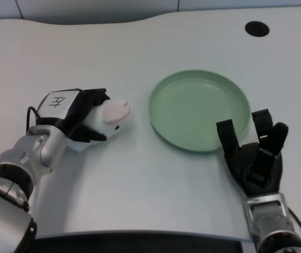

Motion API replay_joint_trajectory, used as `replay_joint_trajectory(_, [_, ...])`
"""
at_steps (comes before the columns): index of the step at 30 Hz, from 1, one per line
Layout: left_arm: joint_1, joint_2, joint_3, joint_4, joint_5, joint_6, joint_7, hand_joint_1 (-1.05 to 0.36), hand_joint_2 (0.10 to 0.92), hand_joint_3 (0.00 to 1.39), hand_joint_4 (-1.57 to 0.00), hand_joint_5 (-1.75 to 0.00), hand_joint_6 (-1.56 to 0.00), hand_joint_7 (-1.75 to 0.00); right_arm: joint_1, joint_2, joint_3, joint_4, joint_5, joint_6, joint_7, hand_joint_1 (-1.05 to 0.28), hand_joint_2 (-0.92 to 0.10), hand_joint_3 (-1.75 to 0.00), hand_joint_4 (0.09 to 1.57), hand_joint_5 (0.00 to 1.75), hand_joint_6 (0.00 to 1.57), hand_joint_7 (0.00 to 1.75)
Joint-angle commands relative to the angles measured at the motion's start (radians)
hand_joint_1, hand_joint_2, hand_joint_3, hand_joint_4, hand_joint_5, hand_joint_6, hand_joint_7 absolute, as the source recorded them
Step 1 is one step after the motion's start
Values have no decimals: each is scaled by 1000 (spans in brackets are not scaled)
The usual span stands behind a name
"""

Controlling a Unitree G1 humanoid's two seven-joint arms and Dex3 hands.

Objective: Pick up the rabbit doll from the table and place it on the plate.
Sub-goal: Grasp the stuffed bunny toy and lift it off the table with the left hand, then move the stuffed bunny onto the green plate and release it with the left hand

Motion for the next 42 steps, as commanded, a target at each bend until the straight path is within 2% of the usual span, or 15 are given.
replay_joint_trajectory(1, [36, -15, 4, 15, -7, -6, -29, -295, 864, 8, -589, -1444, -733, -954, 24, 5, 2, -2, 7, -9, 12, -576, -921, -153, 787, 1746, 589, 1746])
replay_joint_trajectory(6, [36, -19, 16, 12, -14, -20, -1, -292, 863, 2, -641, -1331, -764, -896, 23, 6, 1, -1, 10, -5, 6, -576, -921, -131, 794, 1746, 603, 1746])
replay_joint_trajectory(10, [1, -6, 25, 1, -20, -77, 26, -249, 831, 1, -672, -1352, -795, -904, 20, 4, 2, 3, 9, -4, 14, -570, -921, -148, 782, 1746, 583, 1746])
replay_joint_trajectory(13, [-34, 7, 38, -8, -28, -111, 46, -266, 829, 2, -689, -1363, -806, -909, 14, 1, 3, 10, 6, -4, 5, -570, -921, -143, 785, 1746, 588, 1746])
replay_joint_trajectory(17, [-79, 26, 51, -17, -30, -152, 49, -221, 801, 1, -750, -1191, -837, -851, 3, -3, 0, 21, 9, 7, 1, -563, -921, -153, 781, 1746, 585, 1746])
replay_joint_trajectory(19, [-97, 30, 53, -19, -27, -161, 48, -243, 792, 1, -790, -1098, -871, -782, -1, -5, -1, 26, 8, 6, -7, -561, -921, -139, 781, 1746, 589, 1746])
replay_joint_trajectory(26, [-103, 31, 56, -18, -25, -167, 48, -250, 790, 0, -812, -1054, -898, -730, -4, -6, -1, 30, 8, 4, -10, -562, -921, -130, 782, 1746, 592, 1746])
replay_joint_trajectory(27, [-114, 17, 53, -22, -24, -183, 57, -250, 790, 0, -812, -1052, -900, -727, -5, -9, -4, 37, 7, 1, -24, -562, -921, -130, 782, 1746, 592, 1746])
replay_joint_trajectory(29, [-129, 0, 50, -25, -21, -204, 68, -267, 792, 1, -792, -1200, -912, -776, -7, -14, -8, 45, 6, -2, -43, -575, -921, -109, 792, 1746, 600, 1745])
replay_joint_trajectory(33, [-138, -37, 55, -25, -32, -230, 32, -289, 804, 1, -729, -1348, -860, -898, -1, -23, -16, 50, 8, -13, -37, -559, -921, -133, 795, 1746, 591, 1745])
replay_joint_trajectory(35, [-138, -73, 45, -25, -23, -250, 44, -293, 798, 1, -726, -1377, -829, -969, 8, -29, -29, 53, 19, -10, -19, -559, -921, -156, 777, 1746, 589, 1721])
replay_joint_trajectory(37, [-138, -90, 42, -24, -19, -259, 50, -295, 795, 1, -726, -1392, -807, -1016, 12, -31, -35, 55, 25, -9, -11, -560, -921, -169, 766, 1746, 590, 1703])
replay_joint_trajectory(41, [-145, -136, 24, -21, -7, -245, 38, -323, 804, 4, -715, -1386, -798, -1022, 29, -25, -37, 50, 30, -24, -8, -567, -921, -132, 756, 1746, 605, 1669])
replay_joint_trajectory(42, [-145, -158, 26, -19, -16, -255, 26, -325, 805, 4, -715, -1385, -798, -1020, 35, -21, -39, 47, 33, -29, -6, -567, -921, -129, 756, 1746, 607, 1666])
